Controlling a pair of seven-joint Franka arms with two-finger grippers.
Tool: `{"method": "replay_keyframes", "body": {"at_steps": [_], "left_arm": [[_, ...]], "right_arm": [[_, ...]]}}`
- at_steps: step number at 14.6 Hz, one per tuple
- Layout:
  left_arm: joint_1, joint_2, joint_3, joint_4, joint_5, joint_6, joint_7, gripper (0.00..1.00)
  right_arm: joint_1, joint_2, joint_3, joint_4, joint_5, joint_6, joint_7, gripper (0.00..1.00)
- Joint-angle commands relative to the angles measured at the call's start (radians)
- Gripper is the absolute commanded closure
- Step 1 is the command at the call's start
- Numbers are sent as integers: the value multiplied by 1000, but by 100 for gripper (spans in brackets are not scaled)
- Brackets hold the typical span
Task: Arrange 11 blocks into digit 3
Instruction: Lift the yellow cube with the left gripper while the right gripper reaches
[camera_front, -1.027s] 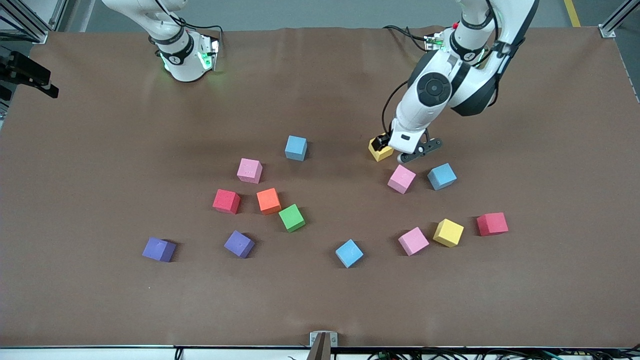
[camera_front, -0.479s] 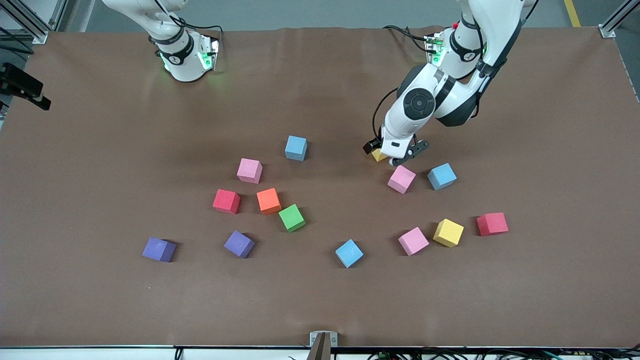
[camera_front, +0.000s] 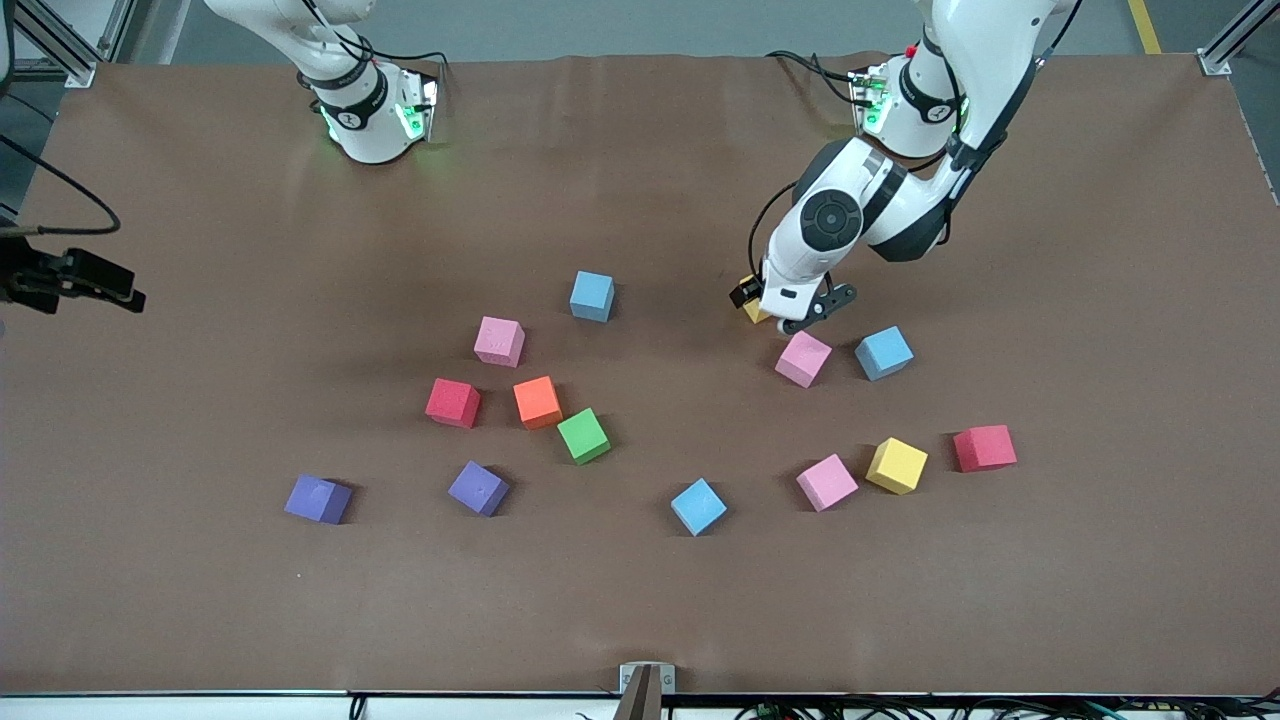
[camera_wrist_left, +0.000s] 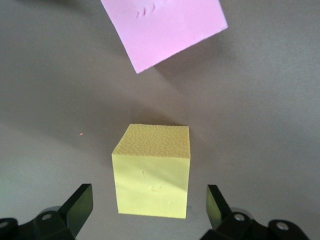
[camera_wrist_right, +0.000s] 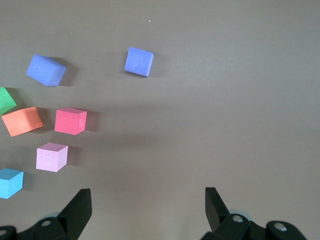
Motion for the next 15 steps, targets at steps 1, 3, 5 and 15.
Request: {"method": "replay_keyframes", "body": {"at_steps": [1, 3, 5, 15], "left_arm": [[-1, 26, 1, 0, 24, 17, -21, 0], [2, 43, 1, 1, 46, 17, -21, 1], [3, 66, 2, 4, 57, 35, -23, 6], [3, 89, 2, 61, 57, 42, -21, 85]], "right_arm": [[18, 5, 16, -9, 10, -28, 23, 0], [67, 5, 14, -25, 41, -25, 128, 0], [136, 11, 14, -50, 41, -11, 309, 0], [363, 17, 14, -199, 41, 176, 652, 0]]}}
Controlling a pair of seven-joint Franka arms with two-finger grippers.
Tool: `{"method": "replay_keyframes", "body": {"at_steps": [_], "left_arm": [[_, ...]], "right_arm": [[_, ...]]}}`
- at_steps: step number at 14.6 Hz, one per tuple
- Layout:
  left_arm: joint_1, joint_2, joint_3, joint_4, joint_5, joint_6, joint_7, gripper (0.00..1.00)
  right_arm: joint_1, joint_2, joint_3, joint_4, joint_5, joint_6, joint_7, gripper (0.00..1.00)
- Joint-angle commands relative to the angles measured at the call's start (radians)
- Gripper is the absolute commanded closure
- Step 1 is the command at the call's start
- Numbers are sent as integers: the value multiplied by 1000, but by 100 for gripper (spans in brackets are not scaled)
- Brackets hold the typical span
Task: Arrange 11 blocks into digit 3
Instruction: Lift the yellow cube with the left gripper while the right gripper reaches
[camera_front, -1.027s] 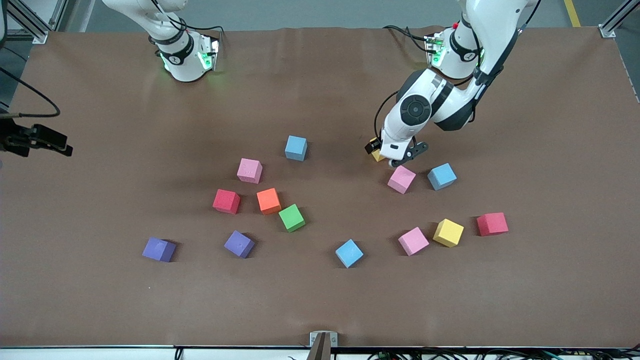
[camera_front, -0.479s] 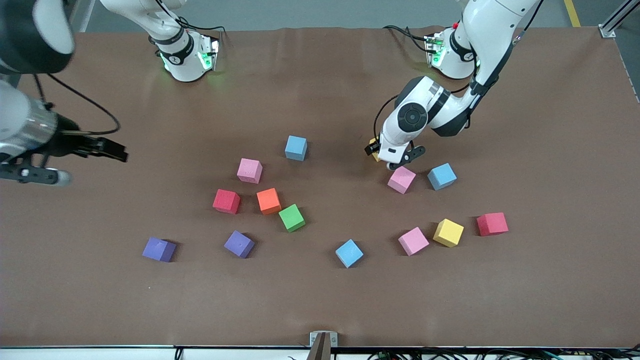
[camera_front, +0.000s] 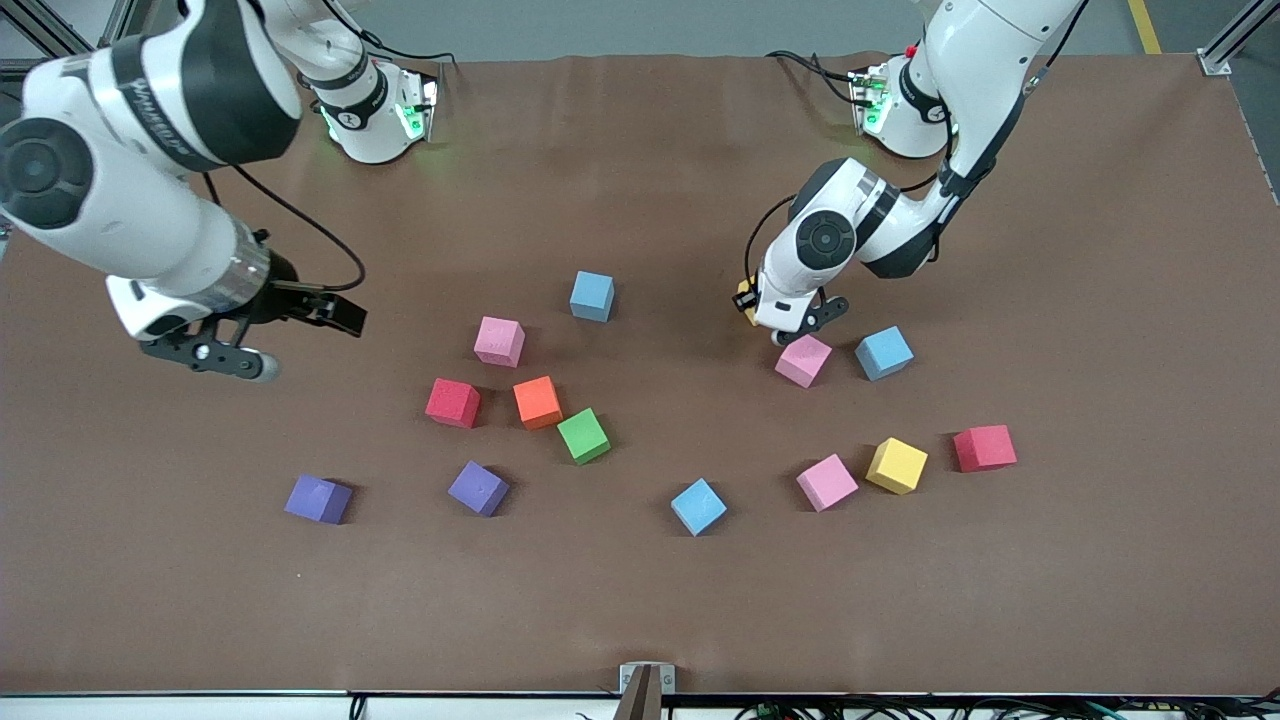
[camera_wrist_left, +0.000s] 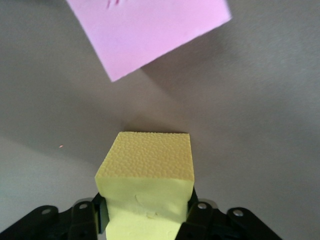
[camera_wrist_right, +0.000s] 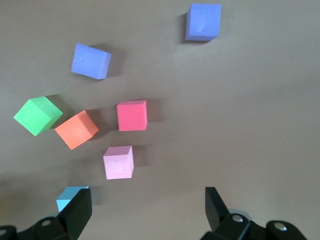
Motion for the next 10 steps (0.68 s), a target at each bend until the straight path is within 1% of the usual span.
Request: {"method": "replay_keyframes", "body": {"at_steps": [1, 3, 7, 10], "left_arm": [[-3, 8, -4, 48, 21, -8, -21, 87], [-17, 8, -7, 72, 21, -9, -21, 90], [-72, 12, -7, 117, 23, -26, -16, 91], [-112, 15, -5, 164, 24, -95, -8, 92]], "right_arm": [[57, -18, -9, -76, 4, 56, 68, 0], [91, -19, -9, -104, 4, 61, 89, 0], [151, -21, -6, -159, 7, 78, 175, 0], [226, -33, -6, -249, 7, 162, 255, 0]]}}
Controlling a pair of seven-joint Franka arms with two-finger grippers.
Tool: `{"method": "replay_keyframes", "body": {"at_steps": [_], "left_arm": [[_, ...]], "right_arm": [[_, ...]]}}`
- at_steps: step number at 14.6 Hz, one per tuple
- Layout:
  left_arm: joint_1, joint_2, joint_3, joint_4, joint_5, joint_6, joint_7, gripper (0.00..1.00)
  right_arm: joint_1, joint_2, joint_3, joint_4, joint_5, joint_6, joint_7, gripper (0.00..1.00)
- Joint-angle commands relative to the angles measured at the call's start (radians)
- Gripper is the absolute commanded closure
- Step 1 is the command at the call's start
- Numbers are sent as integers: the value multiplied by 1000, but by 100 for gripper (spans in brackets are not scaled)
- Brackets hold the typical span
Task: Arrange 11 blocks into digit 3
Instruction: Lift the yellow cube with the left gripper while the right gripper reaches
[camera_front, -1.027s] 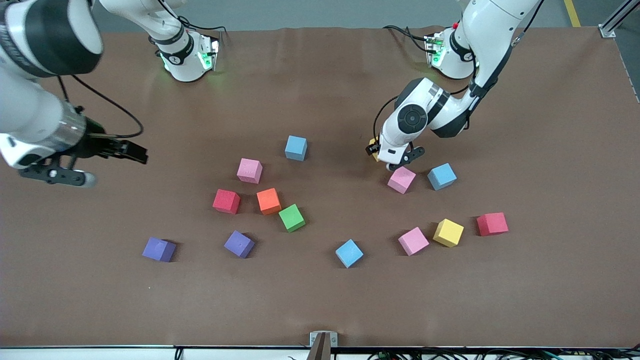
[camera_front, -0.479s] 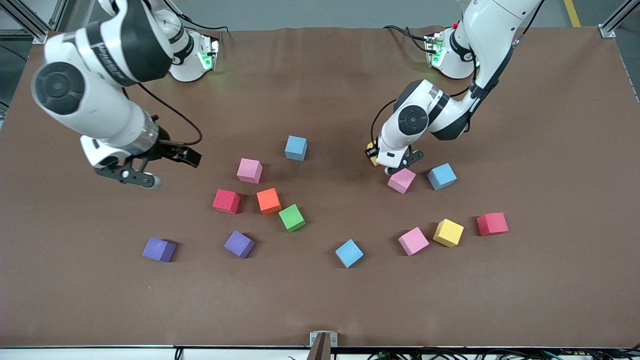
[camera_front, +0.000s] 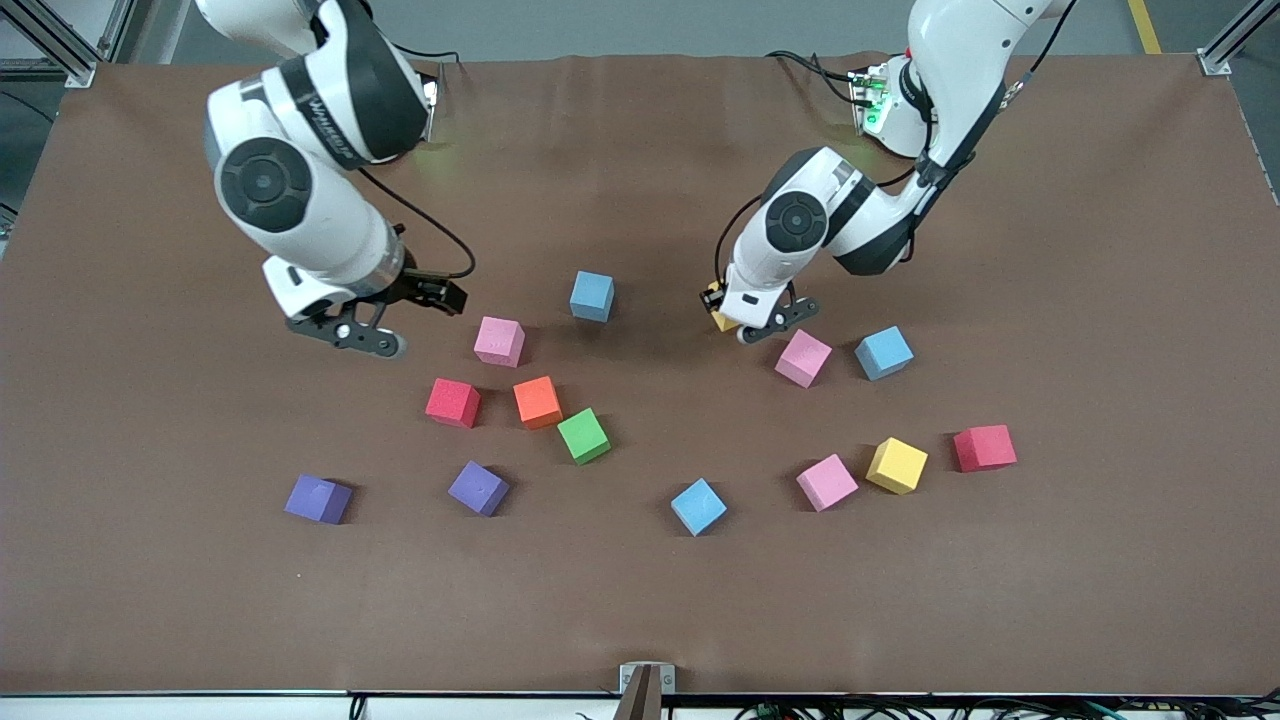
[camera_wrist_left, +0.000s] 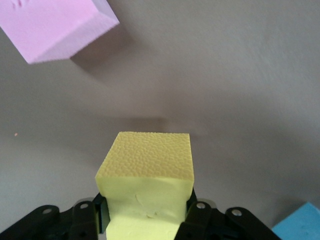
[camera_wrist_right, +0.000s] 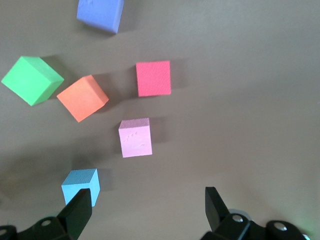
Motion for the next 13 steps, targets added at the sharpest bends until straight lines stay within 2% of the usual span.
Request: {"method": "replay_keyframes", "body": {"at_steps": [1, 5, 8, 13], "left_arm": [[-43, 19, 3, 70, 24, -77, -8, 91], [-57, 58, 0, 127, 101, -143, -7, 91], [-62, 67, -2, 145, 116, -152, 34, 91], [-94, 81, -2, 158, 116, -152, 116, 89]], "right_arm": [[78, -34, -9, -115, 5, 102, 84, 0], [94, -30, -9, -169, 5, 174, 106, 0], [97, -31, -9, -225, 5, 230, 132, 0], [77, -36, -15, -241, 2, 227, 461, 0]]}}
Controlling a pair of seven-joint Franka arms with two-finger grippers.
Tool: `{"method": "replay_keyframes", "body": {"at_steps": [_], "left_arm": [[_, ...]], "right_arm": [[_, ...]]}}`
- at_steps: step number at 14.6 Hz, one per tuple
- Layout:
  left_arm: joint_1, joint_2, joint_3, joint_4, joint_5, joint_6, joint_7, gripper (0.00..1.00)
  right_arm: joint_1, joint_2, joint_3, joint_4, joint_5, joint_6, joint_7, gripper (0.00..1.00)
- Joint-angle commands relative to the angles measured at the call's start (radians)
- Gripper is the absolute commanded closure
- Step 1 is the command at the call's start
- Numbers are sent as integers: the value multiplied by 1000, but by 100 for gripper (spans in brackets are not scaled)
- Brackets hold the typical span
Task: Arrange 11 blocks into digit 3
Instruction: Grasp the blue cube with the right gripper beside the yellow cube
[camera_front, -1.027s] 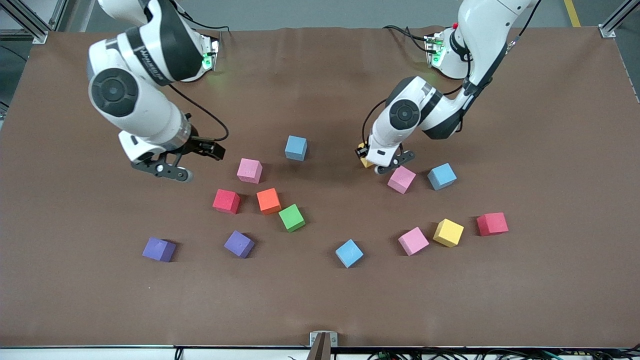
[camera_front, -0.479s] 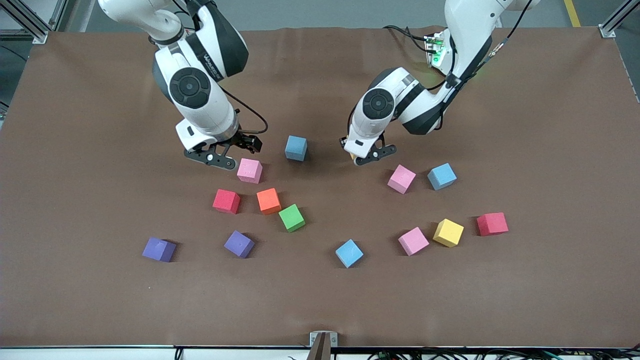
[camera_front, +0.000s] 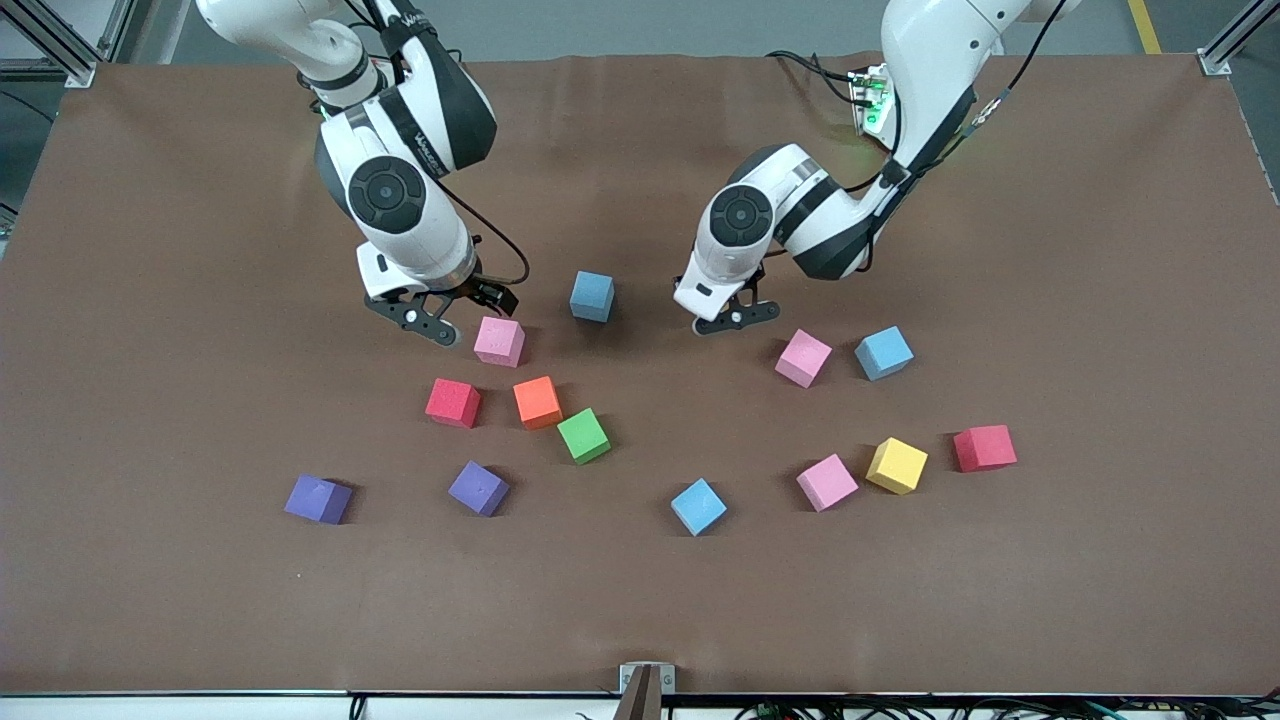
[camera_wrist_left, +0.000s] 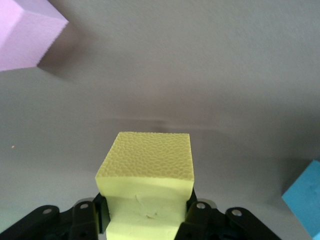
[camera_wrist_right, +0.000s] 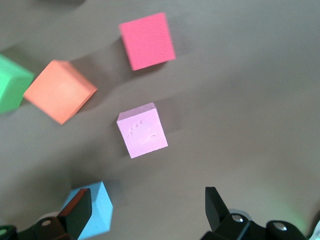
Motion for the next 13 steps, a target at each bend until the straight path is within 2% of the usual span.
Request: {"method": "replay_keyframes", "body": {"at_steps": [1, 4, 7, 9, 10, 13], "left_arm": [[-19, 23, -1, 34, 19, -24, 25, 89], [-30, 31, 0, 35, 19, -24, 85, 88], [-60, 37, 2, 37, 20, -24, 110, 87], [-74, 39, 4, 37, 20, -24, 133, 87], [-80, 46, 4, 37, 20, -24, 149, 87], [-117, 78, 7, 81, 19, -42, 153, 87]], "right_arm": [[-33, -36, -5, -18, 1, 3, 109, 0], [-99, -29, -4, 2, -8, 14, 109, 0], [-105, -29, -5, 5, -8, 20, 109, 0], [-78, -29, 4, -15, -8, 48, 108, 0], [-30, -29, 4, -47, -4, 83, 115, 0], [45, -29, 4, -149, 5, 241, 309, 0]]}}
